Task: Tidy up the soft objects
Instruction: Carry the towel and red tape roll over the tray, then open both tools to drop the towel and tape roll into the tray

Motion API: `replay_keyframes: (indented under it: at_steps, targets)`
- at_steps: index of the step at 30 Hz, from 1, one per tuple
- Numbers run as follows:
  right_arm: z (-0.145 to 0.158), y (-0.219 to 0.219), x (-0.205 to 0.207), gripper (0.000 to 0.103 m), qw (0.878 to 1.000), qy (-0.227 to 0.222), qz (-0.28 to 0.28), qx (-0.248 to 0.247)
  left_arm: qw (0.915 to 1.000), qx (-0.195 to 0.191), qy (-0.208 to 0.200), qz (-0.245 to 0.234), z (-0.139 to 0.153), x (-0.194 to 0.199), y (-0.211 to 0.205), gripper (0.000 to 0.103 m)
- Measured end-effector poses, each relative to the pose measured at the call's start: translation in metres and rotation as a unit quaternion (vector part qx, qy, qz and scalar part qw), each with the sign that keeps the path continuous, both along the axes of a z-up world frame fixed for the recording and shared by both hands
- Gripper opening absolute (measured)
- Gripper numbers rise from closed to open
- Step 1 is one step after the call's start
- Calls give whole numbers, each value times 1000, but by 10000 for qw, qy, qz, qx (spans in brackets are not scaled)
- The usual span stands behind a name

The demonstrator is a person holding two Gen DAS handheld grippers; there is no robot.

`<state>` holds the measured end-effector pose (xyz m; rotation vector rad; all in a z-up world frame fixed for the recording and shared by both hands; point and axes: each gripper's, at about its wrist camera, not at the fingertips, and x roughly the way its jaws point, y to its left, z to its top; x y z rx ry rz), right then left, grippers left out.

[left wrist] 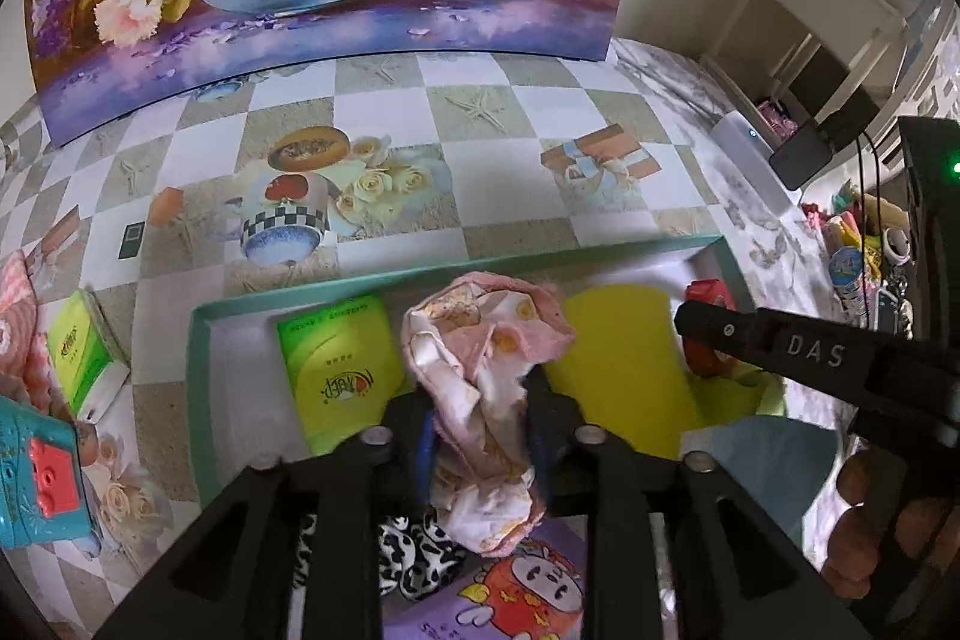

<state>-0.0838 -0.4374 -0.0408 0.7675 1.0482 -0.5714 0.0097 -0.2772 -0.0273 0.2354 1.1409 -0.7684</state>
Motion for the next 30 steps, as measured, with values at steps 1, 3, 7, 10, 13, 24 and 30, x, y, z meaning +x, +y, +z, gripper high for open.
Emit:
replay_keyframes:
  at_steps: [1, 3, 7, 10, 13, 24, 30]
  targets:
    - [2, 1, 0, 14, 10000, 27, -2, -33, 10000, -29, -12, 34, 4, 1, 1, 46]
    - [8, 2, 1, 14, 9999, 95, 20, -105, 9999, -85, -70, 65, 15, 2, 4, 57]
    - [20, 5, 4, 25, 9992, 241, 67, -304, 9995, 99, -149, 255, 35, 8, 13, 63]
    - [30, 9, 5, 53, 9988, 256, 135, -407, 9988, 225, -53, 432, 44, 15, 23, 75]
    - [40, 15, 6, 60, 9975, 371, 164, -584, 9970, 405, -29, 653, 48, 22, 34, 80]
    - [65, 44, 20, 79, 9891, 729, 475, -1192, 9853, 749, -286, 1508, 53, 54, 87, 91]
    - [68, 56, 25, 85, 9864, 832, 528, -1314, 9835, 620, -317, 1670, 64, 62, 105, 91]
